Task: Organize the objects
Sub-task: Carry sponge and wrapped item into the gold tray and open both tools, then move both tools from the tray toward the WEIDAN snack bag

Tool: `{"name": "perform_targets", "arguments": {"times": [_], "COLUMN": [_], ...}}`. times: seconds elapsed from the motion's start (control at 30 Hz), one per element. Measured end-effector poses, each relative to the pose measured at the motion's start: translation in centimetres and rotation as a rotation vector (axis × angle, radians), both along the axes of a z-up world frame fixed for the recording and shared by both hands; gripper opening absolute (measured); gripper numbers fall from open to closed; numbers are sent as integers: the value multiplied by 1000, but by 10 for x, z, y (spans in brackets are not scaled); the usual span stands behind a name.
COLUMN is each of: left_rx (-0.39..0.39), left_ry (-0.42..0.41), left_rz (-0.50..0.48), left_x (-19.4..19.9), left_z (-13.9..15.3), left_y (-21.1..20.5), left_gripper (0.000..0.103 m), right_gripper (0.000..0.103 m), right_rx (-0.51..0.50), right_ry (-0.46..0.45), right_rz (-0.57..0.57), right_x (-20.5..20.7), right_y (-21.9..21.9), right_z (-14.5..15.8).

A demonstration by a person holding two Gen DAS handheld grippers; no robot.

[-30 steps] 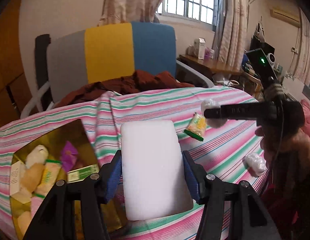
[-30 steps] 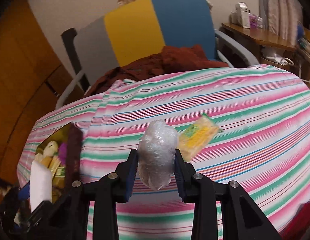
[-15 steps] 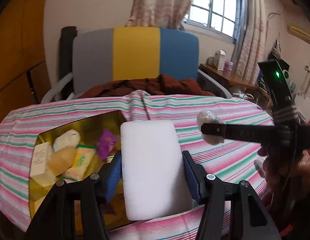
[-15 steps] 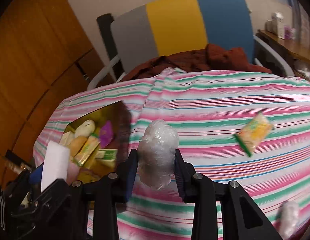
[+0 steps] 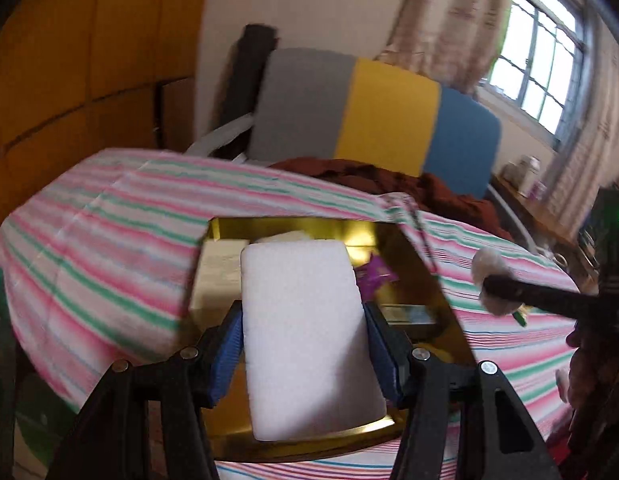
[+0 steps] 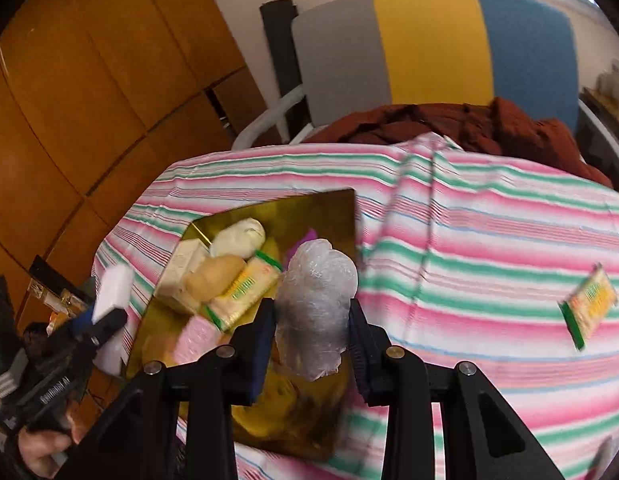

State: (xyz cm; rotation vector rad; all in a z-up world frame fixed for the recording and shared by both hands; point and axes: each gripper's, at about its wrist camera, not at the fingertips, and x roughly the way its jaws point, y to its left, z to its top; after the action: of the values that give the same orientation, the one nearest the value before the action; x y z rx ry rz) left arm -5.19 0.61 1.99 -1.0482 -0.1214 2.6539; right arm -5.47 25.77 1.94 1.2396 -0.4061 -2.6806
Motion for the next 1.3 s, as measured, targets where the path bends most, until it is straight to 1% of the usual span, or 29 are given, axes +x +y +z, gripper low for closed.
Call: {"name": "perform_targets", "arguments": {"times": [0.03,0.07,0.1,0.17,0.2,0.23,0.33,0.37,0.4,0.43,0.47,0.53,0.63,0.7,0.77,0.83,0.87,0.93,1.13,1.23,1.3], "left_rx": [0,5,12,17,23,37,57,67,68,63,60,58,17,5,-23,-22,-40,-54,-107,-115,-110], "left_ry": [-3,-5,-9,-13,-21,-29,-68,-70,-57,-56,-56,-65,-58,-32,-20,-4,2,2,62,70,60], "left_rz": [9,13,3,-19,-26,-33,-43,-36,-33,-33,-31,-45,-38,-34,-20,-12,-10,-21,-18,-27,-31], "left_x": [-1,-2,-3,-6,-9,-12,-22,-24,-25,-26,-26,-28,-30,-25,-24,-20,-17,-15,4,10,13], "left_z": [-2,-3,-4,-6,-7,-9,-15,-16,-17,-17,-18,-22,-21,-14,-8,-1,1,3,13,15,15], "left_y": [-2,-4,-3,3,7,11,20,21,23,24,25,28,33,32,33,31,32,33,35,38,40], "left_gripper": [58,58,58,59,59,60,64,68,79,84,87,87,87,87,87,87,87,87,87,87,87], "right_gripper": [38,38,40,51,68,78,78,78,78,78,78,78,78,81,82,83,83,84,85,85,85], "right_rx": [0,-4,-10,-32,-41,-52,-68,-65,-70,-74,-73,-51,2,21,22,17,17,18,49,91,134], "right_ry": [-4,-8,-9,-2,5,12,12,13,14,9,4,-1,0,2,-7,-13,-18,-28,2,9,20], "right_rz": [9,18,20,21,18,12,8,1,-2,-8,-13,-22,-30,-34,-42,-41,-47,-56,-93,-88,-76], "right_x": [-8,-15,-20,-29,-31,-32,-33,-31,-28,-24,-21,-11,3,11,17,24,27,35,59,65,69], "right_y": [-4,-7,-10,-13,-13,-13,-12,-11,-10,-9,-8,-6,-3,2,5,7,9,10,7,1,-6], "right_z": [1,2,3,6,7,8,9,9,8,6,5,1,0,1,-1,-3,-4,-7,-11,-13,-12]}}
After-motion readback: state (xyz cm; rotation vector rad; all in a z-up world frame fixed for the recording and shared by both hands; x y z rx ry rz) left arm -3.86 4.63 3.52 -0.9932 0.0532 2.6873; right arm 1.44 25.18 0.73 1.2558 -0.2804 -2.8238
